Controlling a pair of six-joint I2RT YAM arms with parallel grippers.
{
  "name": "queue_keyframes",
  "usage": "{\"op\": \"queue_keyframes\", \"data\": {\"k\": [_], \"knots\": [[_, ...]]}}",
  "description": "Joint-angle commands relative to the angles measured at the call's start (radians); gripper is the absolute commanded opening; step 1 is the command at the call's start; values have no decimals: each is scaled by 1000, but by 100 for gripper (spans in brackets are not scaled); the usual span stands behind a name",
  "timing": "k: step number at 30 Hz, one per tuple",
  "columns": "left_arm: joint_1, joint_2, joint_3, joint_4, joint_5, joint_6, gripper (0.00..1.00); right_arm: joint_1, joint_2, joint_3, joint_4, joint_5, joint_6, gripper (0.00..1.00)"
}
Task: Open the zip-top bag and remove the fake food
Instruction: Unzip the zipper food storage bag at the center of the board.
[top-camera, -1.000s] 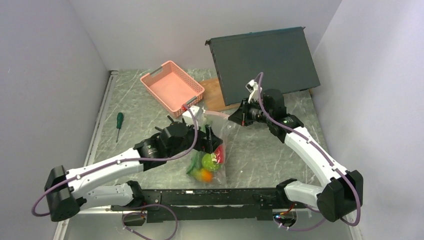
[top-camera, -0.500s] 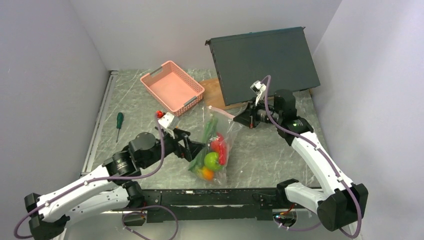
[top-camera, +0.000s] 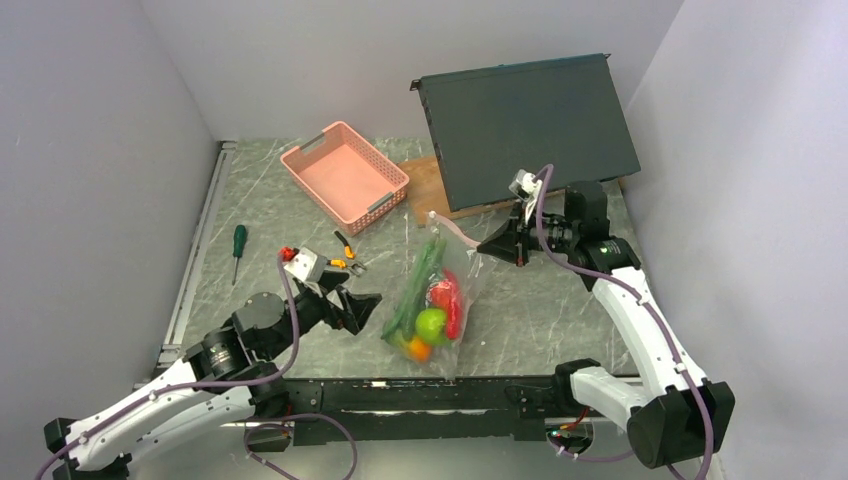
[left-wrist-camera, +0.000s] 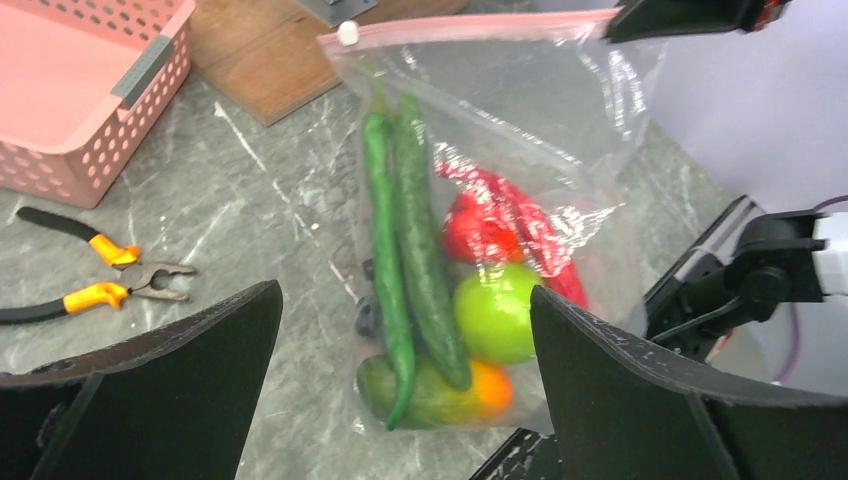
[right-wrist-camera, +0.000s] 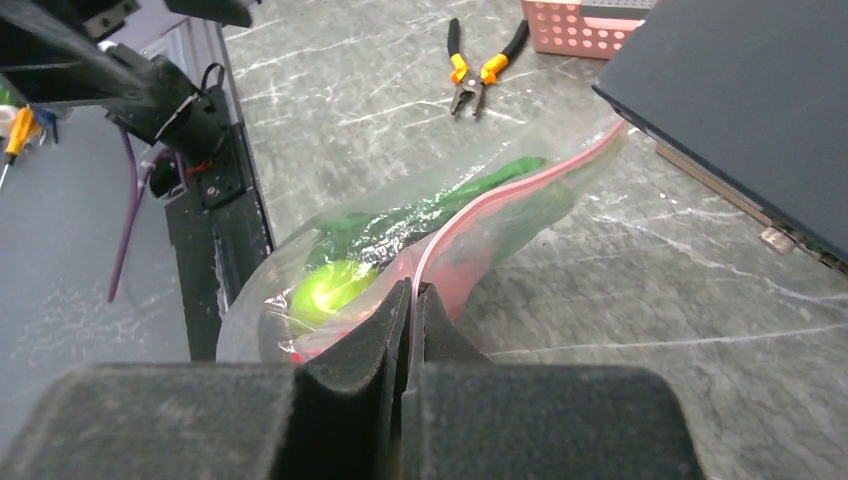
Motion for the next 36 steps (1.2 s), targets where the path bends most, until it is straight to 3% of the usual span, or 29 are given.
{"op": "queue_keyframes", "data": {"k": [1,6,12,20,26,30,36], "knots": [[11,-1,-51,102,-37,46,100,-7,-3,99,-91,-118,-182,0],[94,90,-57,217,68,39,100,2,69,259,-298,-175,-375,0],[311,186,-72,428,355,-52,100,44,139,421,-471,-184,-516,0],[369,237,-152,674,505,21,99,59,220,608,-675,-163,-710,0],[367,173,-313,894,488,165,100,60,248,652,-831,-166,-907,0],[367,180,-462,1201,468,198,100,72,234,634,-873,-176,-989,0],[370,345,-408,1298,485,171,98,104,242,665,-947,-183,-1080,0]]}}
